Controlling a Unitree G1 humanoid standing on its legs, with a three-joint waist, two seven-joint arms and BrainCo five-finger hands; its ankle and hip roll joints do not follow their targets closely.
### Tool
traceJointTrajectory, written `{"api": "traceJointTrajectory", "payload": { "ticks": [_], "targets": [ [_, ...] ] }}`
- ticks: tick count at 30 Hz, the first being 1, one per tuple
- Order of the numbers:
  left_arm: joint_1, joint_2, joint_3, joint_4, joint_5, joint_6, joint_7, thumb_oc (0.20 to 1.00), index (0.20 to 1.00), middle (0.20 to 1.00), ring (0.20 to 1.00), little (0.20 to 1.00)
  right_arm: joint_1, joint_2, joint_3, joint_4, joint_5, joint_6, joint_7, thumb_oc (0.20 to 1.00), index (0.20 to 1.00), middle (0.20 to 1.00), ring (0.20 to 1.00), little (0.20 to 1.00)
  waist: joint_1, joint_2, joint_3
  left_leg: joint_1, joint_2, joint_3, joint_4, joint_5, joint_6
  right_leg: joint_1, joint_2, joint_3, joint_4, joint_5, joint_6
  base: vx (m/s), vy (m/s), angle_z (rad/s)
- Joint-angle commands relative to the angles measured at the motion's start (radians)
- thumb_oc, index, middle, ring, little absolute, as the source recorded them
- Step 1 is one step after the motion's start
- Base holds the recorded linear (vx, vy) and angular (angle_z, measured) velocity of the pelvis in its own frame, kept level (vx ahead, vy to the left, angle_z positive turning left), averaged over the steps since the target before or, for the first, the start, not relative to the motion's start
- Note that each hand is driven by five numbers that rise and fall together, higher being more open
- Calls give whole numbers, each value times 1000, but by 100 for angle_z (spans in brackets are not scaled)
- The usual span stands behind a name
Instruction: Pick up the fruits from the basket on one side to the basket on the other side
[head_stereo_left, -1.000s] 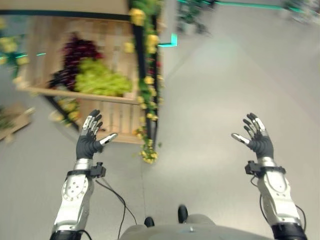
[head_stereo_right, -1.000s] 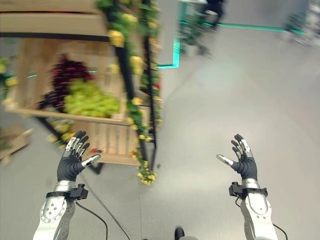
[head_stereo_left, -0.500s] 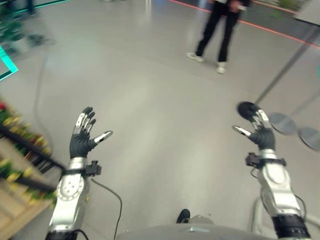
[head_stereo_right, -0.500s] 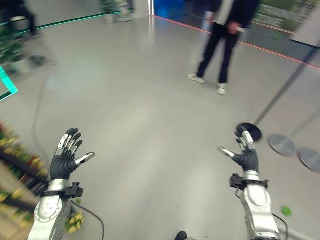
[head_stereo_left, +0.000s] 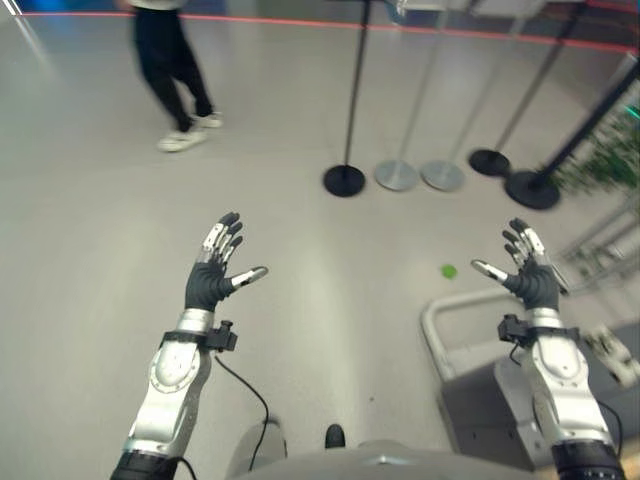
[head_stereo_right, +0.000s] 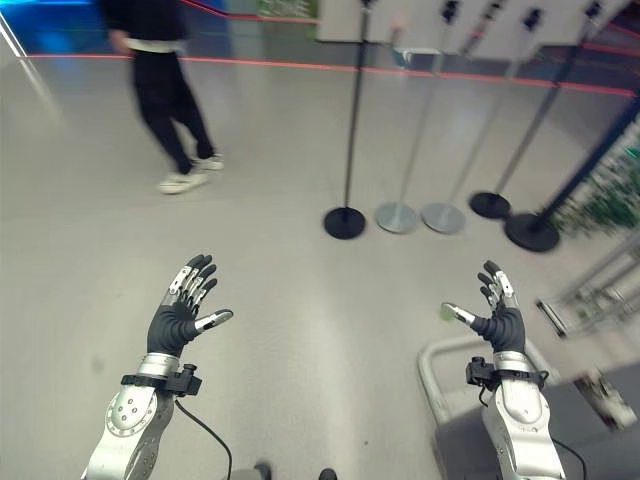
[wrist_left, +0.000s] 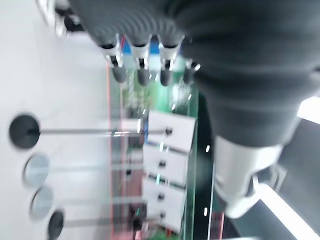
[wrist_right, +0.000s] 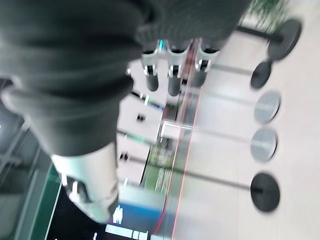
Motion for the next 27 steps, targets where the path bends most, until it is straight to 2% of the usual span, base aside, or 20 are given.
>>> {"api": "traceJointTrajectory", "payload": {
  "ticks": [1,2,3,6,7,10,11,12,14,15,17,18,19,20,21,26,27],
  "targets": [
    [-31,34,28,-39,27,-52,3,1000,1000,1000,1000,1000,-17,-43,-51,-31,-21,-58,5,1000,1000,1000,1000,1000,20,-11,3,-25,-44,5,31,125,1,64,38,16,35,-144,133,139,113,-221],
    [-32,34,28,-38,26,-53,3,1000,1000,1000,1000,1000,-16,-43,-53,-32,-21,-57,6,1000,1000,1000,1000,1000,26,-10,3,-28,-40,10,28,130,1,60,39,22,35,-139,134,86,126,-170],
    [-24,29,32,-35,24,-53,5,1000,1000,1000,1000,1000,-23,-42,-44,-34,-16,-54,17,1000,1000,1000,1000,1000,20,-15,-4,-16,-64,-5,51,95,21,54,41,59,59,-141,141,100,169,-217],
    [-38,34,23,-38,13,-60,-8,1000,1000,1000,1000,1000,-7,-44,-52,-39,-15,-49,39,1000,1000,1000,1000,1000,4,-11,-34,46,-56,28,25,73,43,32,36,119,87,-146,164,144,256,-175],
    [-49,31,17,-35,0,-60,-9,1000,1000,1000,1000,1000,-7,-38,-50,-16,-5,-49,33,1000,1000,1000,1000,1000,-16,-12,-50,70,-45,71,-2,65,51,24,29,138,94,-148,179,123,290,-163],
    [-38,32,34,-32,-11,-58,3,1000,1000,1000,1000,1000,-13,-23,-26,-14,13,-38,49,1000,1000,1000,1000,1000,-29,-8,-70,100,-30,153,-29,48,75,-16,8,170,131,-148,214,62,288,-137],
    [-22,28,50,-35,-15,-56,10,1000,1000,1000,1000,1000,-24,-11,-2,-16,17,-25,58,1000,1000,1000,1000,1000,-54,-11,-69,123,-24,213,-40,27,92,-45,-6,195,155,-142,241,-30,250,-175],
    [-22,28,51,-35,-15,-56,10,1000,1000,1000,1000,1000,-25,-10,-1,-17,17,-25,58,1000,1000,1000,1000,1000,-50,-11,-70,120,-21,218,-42,31,91,-49,-5,199,153,-137,241,-27,228,-156],
    [-19,29,59,-28,-6,-58,21,1000,1000,1000,1000,1000,-37,4,14,-11,22,-23,61,1000,1000,1000,1000,1000,-62,-14,-65,131,-13,273,-47,18,99,-88,-22,204,154,-111,259,-117,147,-151],
    [-18,38,82,-34,3,-59,47,1000,1000,1000,1000,1000,-68,22,30,-16,27,-24,52,1000,1000,1000,1000,1000,-34,-3,-38,148,23,352,-47,-3,96,-140,-120,-15,152,-99,258,-223,113,-170],
    [-4,40,108,-38,13,-65,60,1000,1000,1000,1000,1000,-84,32,46,-2,11,-27,41,1000,1000,1000,1000,1000,-1,11,-26,162,64,424,-60,-10,85,-148,-218,-278,144,-87,238,-186,60,-212],
    [-5,41,108,-38,14,-65,61,1000,1000,1000,1000,1000,-85,33,46,-2,10,-27,41,1000,1000,1000,1000,1000,-2,10,-26,160,63,423,-60,-6,85,-149,-219,-278,141,-83,238,-130,33,-201],
    [10,38,126,-40,22,-63,59,1000,1000,1000,1000,1000,-84,42,48,6,-1,-20,44,1000,1000,1000,1000,1000,15,13,-24,177,83,481,-70,-12,80,-142,-287,-411,144,-56,238,-68,16,-135],
    [11,38,127,-40,22,-63,58,1000,1000,1000,1000,1000,-84,42,49,5,-1,-20,45,1000,1000,1000,1000,1000,16,13,-24,179,83,482,-71,-11,80,-141,-287,-410,144,-56,238,-84,3,-146],
    [16,38,134,-44,29,-56,56,1000,1000,1000,1000,1000,-78,45,44,0,-15,-15,47,1000,1000,1000,1000,1000,27,10,-22,203,95,523,-72,-26,75,-119,-334,-471,156,-36,250,-25,-8,-121],
    [2,37,127,-30,31,-47,55,1000,1000,1000,1000,1000,-56,44,31,-8,-20,-4,54,1000,1000,1000,1000,1000,19,-4,-41,226,84,556,-92,-30,73,-77,-358,-452,129,-6,280,29,-81,-84],
    [-5,31,126,-21,32,-44,59,1000,1000,1000,1000,1000,-59,45,33,0,-22,-3,49,1000,1000,1000,1000,1000,27,-9,-60,234,83,575,-105,-45,62,-60,-378,-495,89,8,303,132,-138,-30]
  ]
}}
